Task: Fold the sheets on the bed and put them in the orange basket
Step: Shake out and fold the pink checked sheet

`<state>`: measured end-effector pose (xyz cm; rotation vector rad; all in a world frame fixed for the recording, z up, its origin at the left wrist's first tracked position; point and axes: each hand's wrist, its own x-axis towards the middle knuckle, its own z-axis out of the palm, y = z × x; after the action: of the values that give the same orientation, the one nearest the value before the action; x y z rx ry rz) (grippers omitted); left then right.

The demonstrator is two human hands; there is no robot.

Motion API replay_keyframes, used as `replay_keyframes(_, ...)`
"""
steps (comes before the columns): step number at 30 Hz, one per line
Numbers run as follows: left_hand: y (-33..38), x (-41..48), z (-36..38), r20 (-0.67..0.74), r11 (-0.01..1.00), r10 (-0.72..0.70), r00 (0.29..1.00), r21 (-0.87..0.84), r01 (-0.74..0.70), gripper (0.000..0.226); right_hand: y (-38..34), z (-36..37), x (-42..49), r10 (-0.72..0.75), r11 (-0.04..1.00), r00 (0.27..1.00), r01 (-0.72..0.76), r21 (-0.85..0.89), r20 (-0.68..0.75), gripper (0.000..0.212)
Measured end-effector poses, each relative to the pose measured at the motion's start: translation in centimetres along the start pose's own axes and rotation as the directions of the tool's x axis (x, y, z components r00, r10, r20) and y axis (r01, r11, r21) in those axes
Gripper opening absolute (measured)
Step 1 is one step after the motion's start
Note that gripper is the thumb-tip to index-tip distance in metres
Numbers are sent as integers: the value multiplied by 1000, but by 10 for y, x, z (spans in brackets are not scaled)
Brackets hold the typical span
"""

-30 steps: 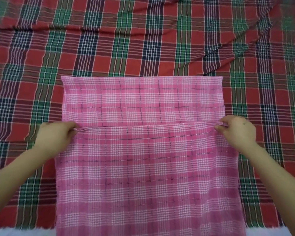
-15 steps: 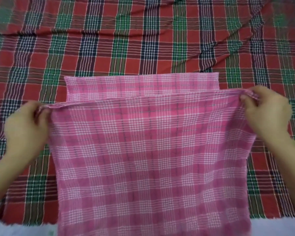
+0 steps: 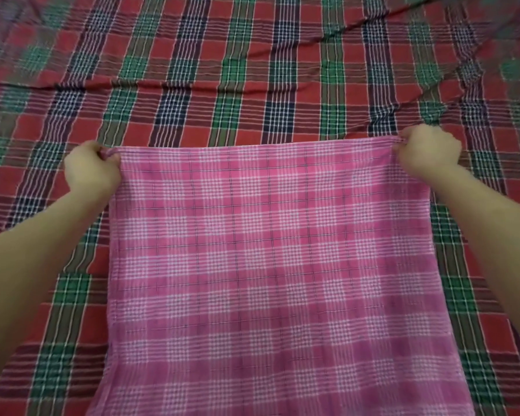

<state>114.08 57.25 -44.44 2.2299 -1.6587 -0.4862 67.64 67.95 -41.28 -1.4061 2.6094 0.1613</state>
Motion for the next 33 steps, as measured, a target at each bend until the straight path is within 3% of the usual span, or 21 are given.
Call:
replay_keyframes(4,-11,-11,13,110,990,-134,985,53,129,57,-2,31,5,-2,992,994,15,-128,106,45)
replay_keyframes(6,-28,-30,12,135,981,-176,975,100,164,72,3,46,-15,-13,992,998,19,-125,53,56)
replay_keyframes(11,-88,-136,1,90,985,-33,995,170,18,56,30,79,-137,-97,993,981,85,-78,-169,47)
replay_keyframes(14,-123,-218,-4,110,976,-61,992,215,36,41,49,103,-228,-175,984,975,172,-36,-137,47)
replay_keyframes(16,-140,-265,-8,175,968,-180,968,207,143,44,62,124,-279,-183,982,981,179,-61,-61,48)
replay_keyframes(18,-154,-301,-15,300,935,-351,887,65,349,54,78,143,-320,-97,992,995,98,-85,19,53)
replay_keyframes(21,-173,-328,-28,434,745,-522,734,-187,640,72,102,154,-360,126,991,981,-118,-65,150,58)
replay_keyframes(26,-180,-332,-53,529,721,-400,748,-322,613,25,121,144,-368,503,848,847,-523,93,171,65)
replay_keyframes(29,-184,-340,-63,585,700,-341,736,-364,614,18,122,147,-363,531,824,835,-549,141,147,58)
replay_keyframes(33,-192,-356,-62,657,723,-332,677,-283,630,5,122,153,-364,602,763,780,-625,164,174,54)
